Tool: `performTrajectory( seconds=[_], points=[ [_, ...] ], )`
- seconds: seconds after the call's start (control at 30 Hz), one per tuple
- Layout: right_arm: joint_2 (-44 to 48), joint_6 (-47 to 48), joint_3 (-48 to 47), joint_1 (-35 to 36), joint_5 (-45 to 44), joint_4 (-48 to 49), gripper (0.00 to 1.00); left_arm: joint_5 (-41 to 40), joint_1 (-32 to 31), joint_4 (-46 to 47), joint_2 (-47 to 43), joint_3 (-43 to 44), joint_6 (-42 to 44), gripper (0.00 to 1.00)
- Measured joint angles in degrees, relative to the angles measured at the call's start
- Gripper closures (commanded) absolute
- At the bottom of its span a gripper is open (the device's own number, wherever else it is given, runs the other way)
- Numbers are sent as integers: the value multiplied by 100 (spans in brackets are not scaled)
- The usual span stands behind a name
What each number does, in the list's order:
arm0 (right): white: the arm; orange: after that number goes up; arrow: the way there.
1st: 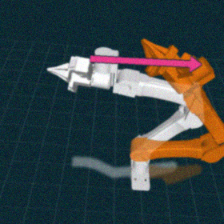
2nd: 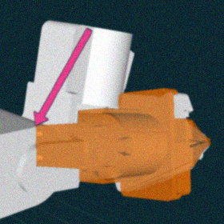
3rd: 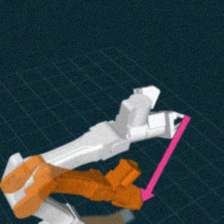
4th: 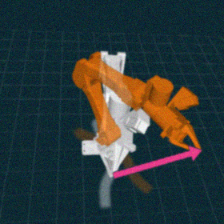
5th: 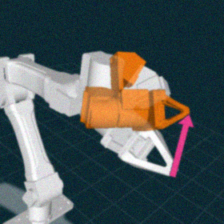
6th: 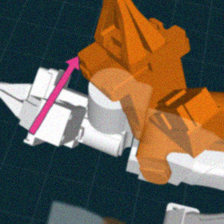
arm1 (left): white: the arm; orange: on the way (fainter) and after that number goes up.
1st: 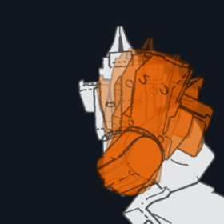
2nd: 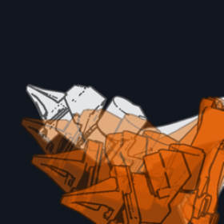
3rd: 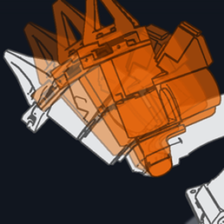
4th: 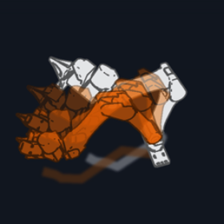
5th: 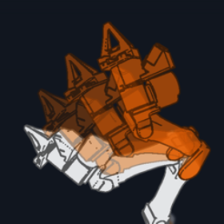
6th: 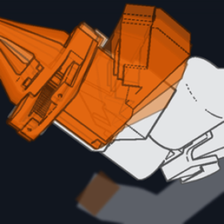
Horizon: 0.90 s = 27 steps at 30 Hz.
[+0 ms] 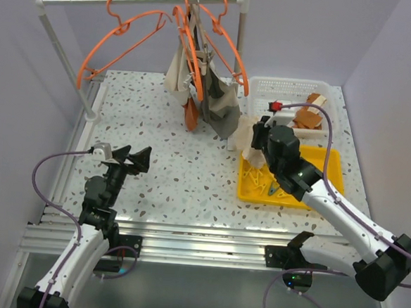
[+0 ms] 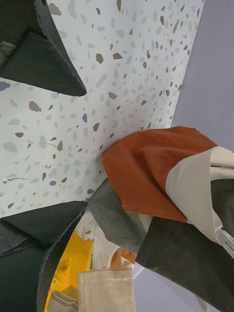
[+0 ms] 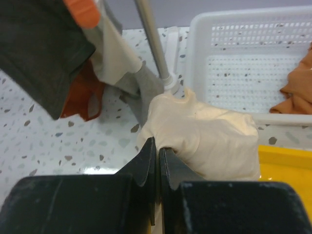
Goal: Clip the underwear to the hanger
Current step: Place the underwear at the center of the board.
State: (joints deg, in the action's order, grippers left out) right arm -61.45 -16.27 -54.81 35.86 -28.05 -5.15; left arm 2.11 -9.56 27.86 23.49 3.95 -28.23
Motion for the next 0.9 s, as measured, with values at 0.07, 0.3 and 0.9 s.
performTrajectory(
  seconds=[0.07, 0.3, 0.9],
  points=[
    [-15, -55, 101, 400, -92, 4, 100, 20, 0, 0, 74, 0, -24, 9],
    [-400, -63, 151, 1904, -426, 560, 100, 2, 0, -33, 85, 0, -33, 9],
    [-1926, 37, 538, 2483, -79, 1720, 6, -498, -752, 133, 549, 0, 131, 12]
  ],
)
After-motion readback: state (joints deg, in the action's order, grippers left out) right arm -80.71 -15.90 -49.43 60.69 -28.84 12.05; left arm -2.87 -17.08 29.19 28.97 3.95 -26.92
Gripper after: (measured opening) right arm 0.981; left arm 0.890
